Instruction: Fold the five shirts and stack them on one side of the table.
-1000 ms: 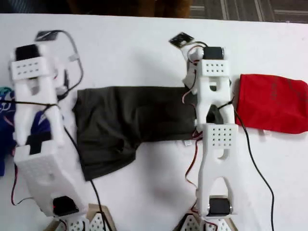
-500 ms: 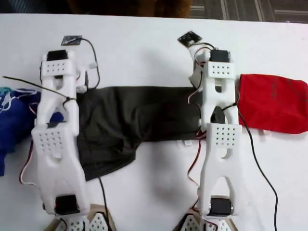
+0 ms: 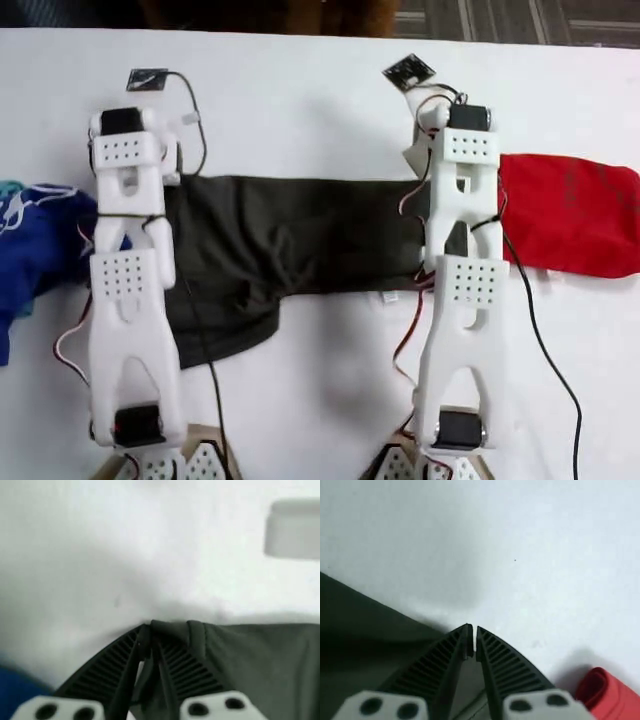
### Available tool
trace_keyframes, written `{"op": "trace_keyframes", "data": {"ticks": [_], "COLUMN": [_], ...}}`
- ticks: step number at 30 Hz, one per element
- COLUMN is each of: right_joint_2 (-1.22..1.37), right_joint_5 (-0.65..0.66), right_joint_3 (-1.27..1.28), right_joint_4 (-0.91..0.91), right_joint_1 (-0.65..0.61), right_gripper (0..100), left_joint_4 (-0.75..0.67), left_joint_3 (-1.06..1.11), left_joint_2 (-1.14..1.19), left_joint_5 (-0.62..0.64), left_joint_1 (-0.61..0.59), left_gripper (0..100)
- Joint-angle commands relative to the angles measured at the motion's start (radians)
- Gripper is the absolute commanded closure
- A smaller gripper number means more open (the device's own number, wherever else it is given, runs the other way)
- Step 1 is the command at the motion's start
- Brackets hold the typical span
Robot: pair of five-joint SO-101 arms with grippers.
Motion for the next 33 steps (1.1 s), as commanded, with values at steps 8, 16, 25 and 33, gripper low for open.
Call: {"op": "trace_keyframes", "data": {"ticks": [8,16,25,33], "right_joint_2": [-0.053,-0.179,-0.429,-0.545], "right_joint_5": [-0.037,-0.097,-0.101,-0.098], "right_joint_3": [-0.064,-0.236,0.052,0.407], "right_joint_4": [-0.016,0.314,0.346,0.318], "right_joint_1": [0.067,-0.039,-0.4,-0.751], "right_gripper": [98.1,98.1,98.1,98.1], "left_joint_4": [0.121,0.123,0.117,0.115], "left_joint_3": [-0.217,0.245,1.075,1.428], "left_joint_2": [-0.008,-0.359,-0.941,-1.166], "left_joint_5": [-0.003,-0.078,-0.313,-0.634], "left_joint_1": [-0.074,-0.135,-0.307,-0.674], "left_gripper": [96,89,89,89]}}
